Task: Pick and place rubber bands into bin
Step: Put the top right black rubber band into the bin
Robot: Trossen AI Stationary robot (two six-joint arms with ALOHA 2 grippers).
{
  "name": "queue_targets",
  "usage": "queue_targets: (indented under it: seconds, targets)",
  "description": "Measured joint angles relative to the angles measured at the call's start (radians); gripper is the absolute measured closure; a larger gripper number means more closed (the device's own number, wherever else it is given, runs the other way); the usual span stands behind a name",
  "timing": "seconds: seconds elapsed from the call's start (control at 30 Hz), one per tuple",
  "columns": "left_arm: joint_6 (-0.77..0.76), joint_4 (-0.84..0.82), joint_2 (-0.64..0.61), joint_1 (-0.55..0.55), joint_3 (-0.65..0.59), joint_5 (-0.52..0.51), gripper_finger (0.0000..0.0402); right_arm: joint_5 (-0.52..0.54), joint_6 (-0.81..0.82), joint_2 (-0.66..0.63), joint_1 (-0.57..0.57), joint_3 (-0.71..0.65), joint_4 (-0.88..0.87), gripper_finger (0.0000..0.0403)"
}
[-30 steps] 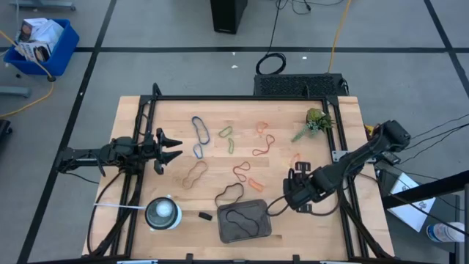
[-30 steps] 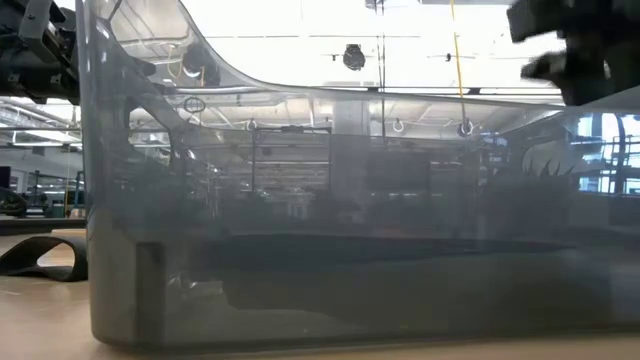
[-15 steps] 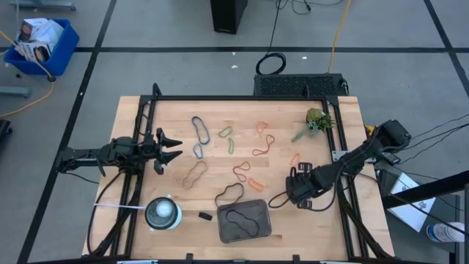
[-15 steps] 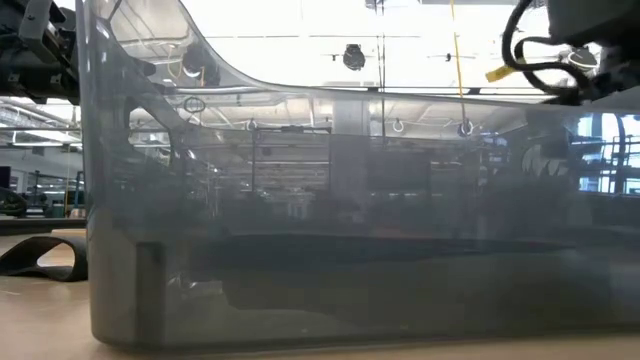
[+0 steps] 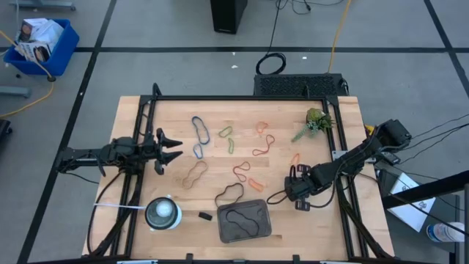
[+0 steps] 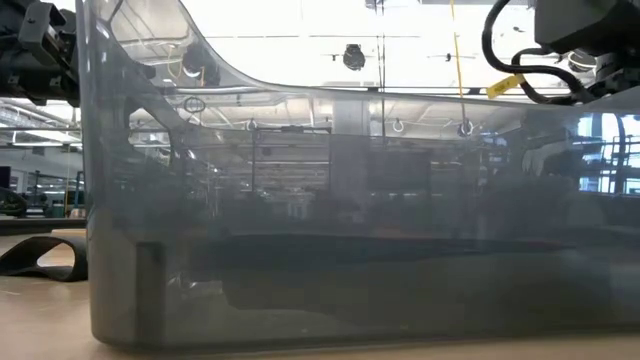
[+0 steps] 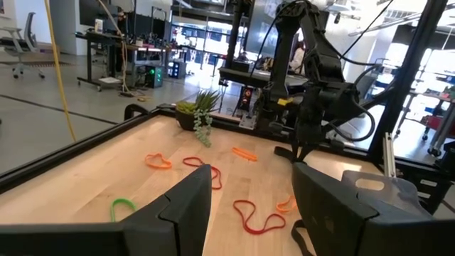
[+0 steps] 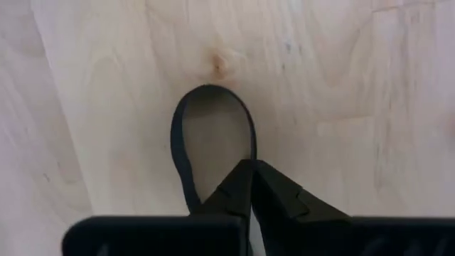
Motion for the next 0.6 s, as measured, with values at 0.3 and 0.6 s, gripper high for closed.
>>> queue_targets:
  seconds: [0.3, 0.6]
  targets:
    - [-0.006, -0.007, 0.000, 0.000, 0.000, 0.001, 0.0199, 0.079, 0.066, -0.155, 0.000, 0.042, -0.010, 0.0401]
    - [-0.006, 0.000, 0.000, 0.000, 0.000, 0.001, 0.0199, 0.315, -0.060, -0.341, -0.001, 0.282, 0.077, 0.0402]
